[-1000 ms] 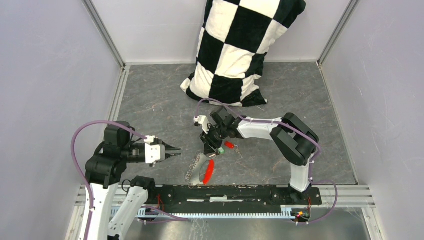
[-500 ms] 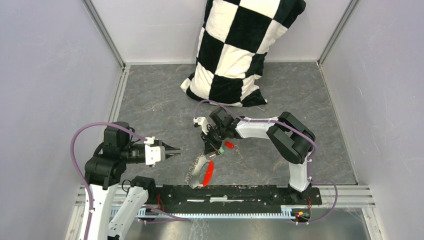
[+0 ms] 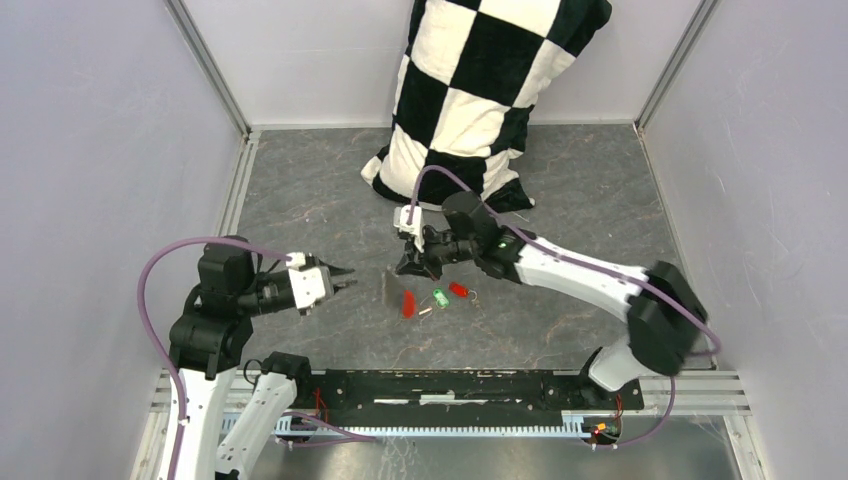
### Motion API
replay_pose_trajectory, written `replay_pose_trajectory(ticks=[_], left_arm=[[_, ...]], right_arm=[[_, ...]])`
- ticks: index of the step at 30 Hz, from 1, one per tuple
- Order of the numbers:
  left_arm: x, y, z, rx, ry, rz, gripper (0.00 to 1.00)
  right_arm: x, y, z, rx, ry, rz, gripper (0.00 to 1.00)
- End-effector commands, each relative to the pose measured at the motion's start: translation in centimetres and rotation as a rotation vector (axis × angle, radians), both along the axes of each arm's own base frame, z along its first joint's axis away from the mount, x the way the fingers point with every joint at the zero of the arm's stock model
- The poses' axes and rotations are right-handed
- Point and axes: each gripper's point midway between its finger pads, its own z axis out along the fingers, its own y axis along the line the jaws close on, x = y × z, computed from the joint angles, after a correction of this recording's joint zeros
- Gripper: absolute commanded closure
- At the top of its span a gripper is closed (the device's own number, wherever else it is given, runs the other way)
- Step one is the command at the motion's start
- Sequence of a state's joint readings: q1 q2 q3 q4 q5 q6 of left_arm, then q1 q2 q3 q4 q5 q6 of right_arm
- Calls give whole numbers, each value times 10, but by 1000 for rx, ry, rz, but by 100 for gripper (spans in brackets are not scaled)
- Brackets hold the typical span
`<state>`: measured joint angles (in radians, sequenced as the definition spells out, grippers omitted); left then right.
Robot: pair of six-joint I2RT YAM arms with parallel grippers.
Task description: Put the keys on the keyring
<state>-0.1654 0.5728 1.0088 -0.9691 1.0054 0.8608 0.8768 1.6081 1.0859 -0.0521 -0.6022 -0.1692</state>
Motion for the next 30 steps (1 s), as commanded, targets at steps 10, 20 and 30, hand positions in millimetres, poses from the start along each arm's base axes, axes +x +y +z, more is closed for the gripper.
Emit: replay_pose_trajectory(ticks=[10, 20, 30], left_arm=[[74, 31, 52, -81, -135, 398, 69], [-8, -6, 42, -66, -59, -31, 58], [-28, -17, 44, -154, 31, -124, 57]], right_arm=[[-31, -10, 198, 356, -716, 156, 100], [-47, -7, 225, 396, -671, 207, 100], [-80, 22, 233, 478, -643, 241, 100]])
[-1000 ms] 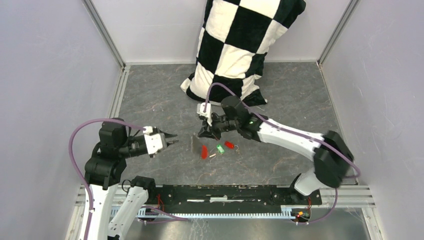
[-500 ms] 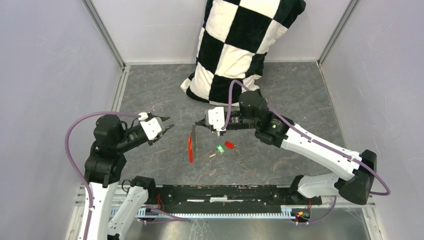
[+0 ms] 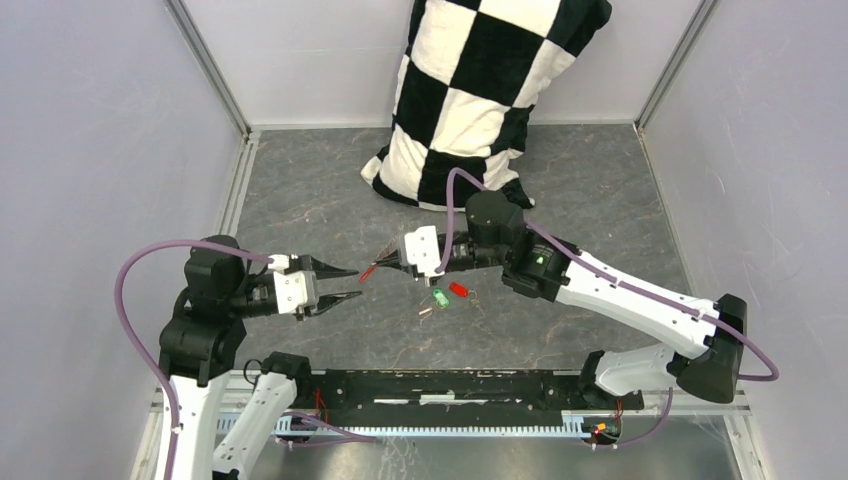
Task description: Put the keys on the keyring
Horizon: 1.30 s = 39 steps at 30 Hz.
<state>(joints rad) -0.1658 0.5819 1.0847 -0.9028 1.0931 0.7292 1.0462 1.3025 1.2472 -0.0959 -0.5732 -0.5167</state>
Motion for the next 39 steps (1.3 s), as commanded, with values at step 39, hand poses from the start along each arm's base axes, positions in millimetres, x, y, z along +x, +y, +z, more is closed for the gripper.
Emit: replay_pose_trajectory(ticks=[39], left_arm=[[-21, 6, 0, 43, -62, -21, 60]], right_arm=[[-54, 37, 37, -20, 154, 69, 100]])
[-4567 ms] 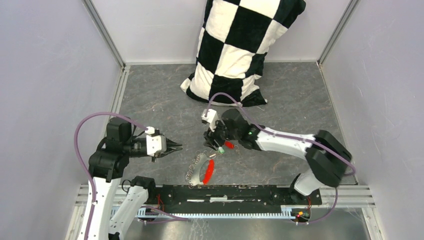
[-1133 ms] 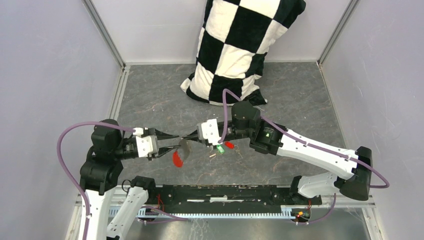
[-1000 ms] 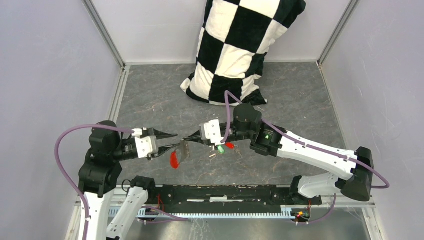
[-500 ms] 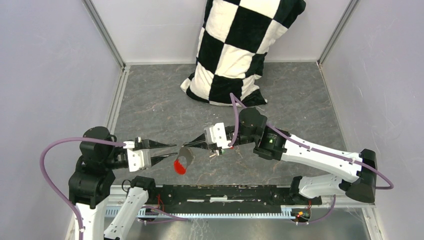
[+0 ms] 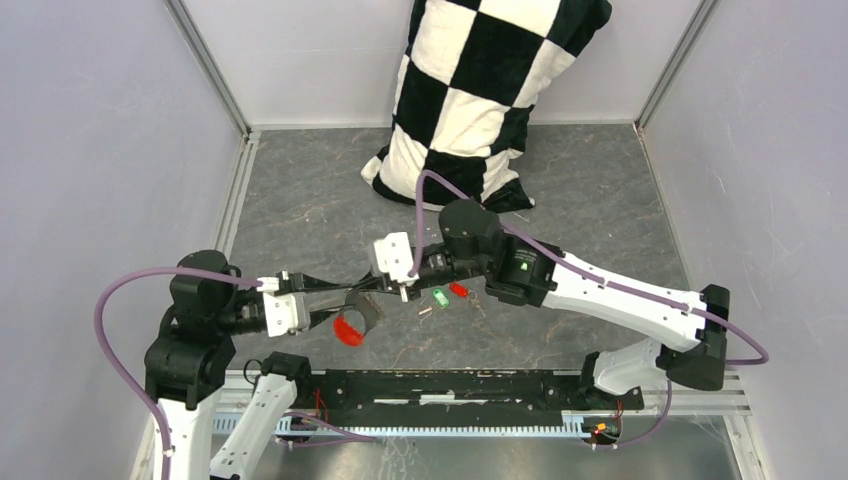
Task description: Put the keys on the keyring
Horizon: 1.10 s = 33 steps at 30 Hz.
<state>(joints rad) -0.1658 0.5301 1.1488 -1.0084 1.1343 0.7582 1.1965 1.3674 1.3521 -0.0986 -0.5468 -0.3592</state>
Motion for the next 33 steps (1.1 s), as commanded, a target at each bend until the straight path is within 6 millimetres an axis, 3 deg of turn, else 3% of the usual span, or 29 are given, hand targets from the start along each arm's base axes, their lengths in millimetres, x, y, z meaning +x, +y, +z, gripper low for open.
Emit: replay_pose_trajectory(ticks=[1, 13, 23, 33], left_arm=[[11, 5, -16, 63, -37, 23, 60], [10, 8, -24, 100, -43, 20, 60], [21, 9, -20, 97, -47, 56, 68], [18, 8, -33, 109, 5, 36, 80]], right_arm=[[5, 6, 14, -68, 30, -44, 100], [12, 10, -13, -333, 119, -129, 99], [5, 7, -15, -345, 99, -118, 100], [0, 14, -7, -305, 111, -101, 100]])
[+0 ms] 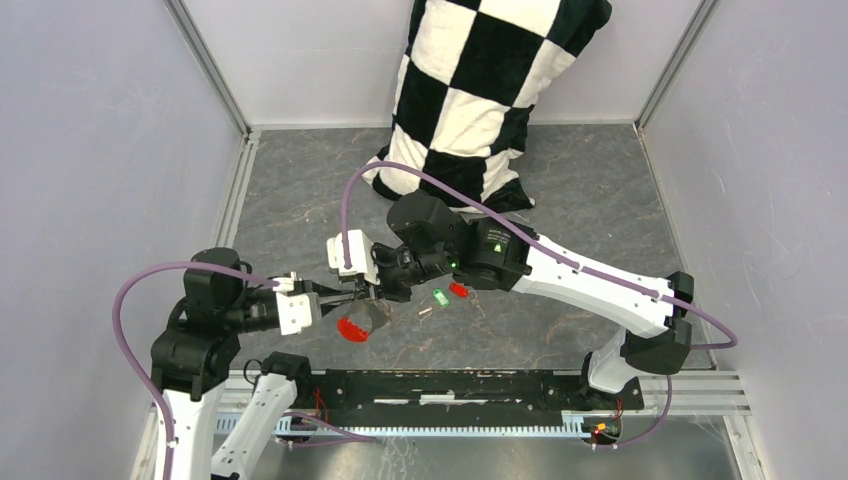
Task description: Put the keys on the keyring
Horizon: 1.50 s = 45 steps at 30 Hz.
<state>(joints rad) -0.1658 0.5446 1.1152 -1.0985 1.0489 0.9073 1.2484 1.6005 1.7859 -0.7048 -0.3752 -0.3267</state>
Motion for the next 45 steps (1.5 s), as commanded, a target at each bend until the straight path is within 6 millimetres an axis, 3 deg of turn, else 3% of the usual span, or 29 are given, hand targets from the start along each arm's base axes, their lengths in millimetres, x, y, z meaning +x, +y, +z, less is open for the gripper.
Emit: replay_pose_trajectory(ticks=[1, 6, 13, 15, 19, 25, 29, 32, 38, 45], left_arm=[[3, -1, -6, 15, 22, -12, 81], [8, 0, -3, 18, 14, 1, 97], [10, -4, -2, -18, 55, 0, 98], [10, -6, -1, -40, 91, 2, 98], [13, -10, 3, -100, 187, 26, 98], [5, -21, 27, -206, 256, -32, 98], [-9, -29, 43, -257, 297, -134, 98], [-16, -32, 57, -294, 340, -182, 98], [-14, -35, 75, -327, 343, -215, 98], [-8, -37, 82, -327, 352, -235, 98]], right_arm=[[-7, 10, 31, 102, -7, 21, 100], [-12, 13, 32, 113, 9, 43, 100], [-22, 16, 41, 159, 43, 79, 96], [-22, 14, 44, 179, 47, 70, 88], [-15, 4, 54, 225, 41, 8, 62], [4, -34, 62, 354, 49, -109, 47], [5, -64, 85, 571, 117, -94, 46], [-1, -73, 86, 653, 185, -55, 46], [-26, -66, 97, 711, 286, 114, 49], [-23, -60, 104, 736, 306, 119, 49]])
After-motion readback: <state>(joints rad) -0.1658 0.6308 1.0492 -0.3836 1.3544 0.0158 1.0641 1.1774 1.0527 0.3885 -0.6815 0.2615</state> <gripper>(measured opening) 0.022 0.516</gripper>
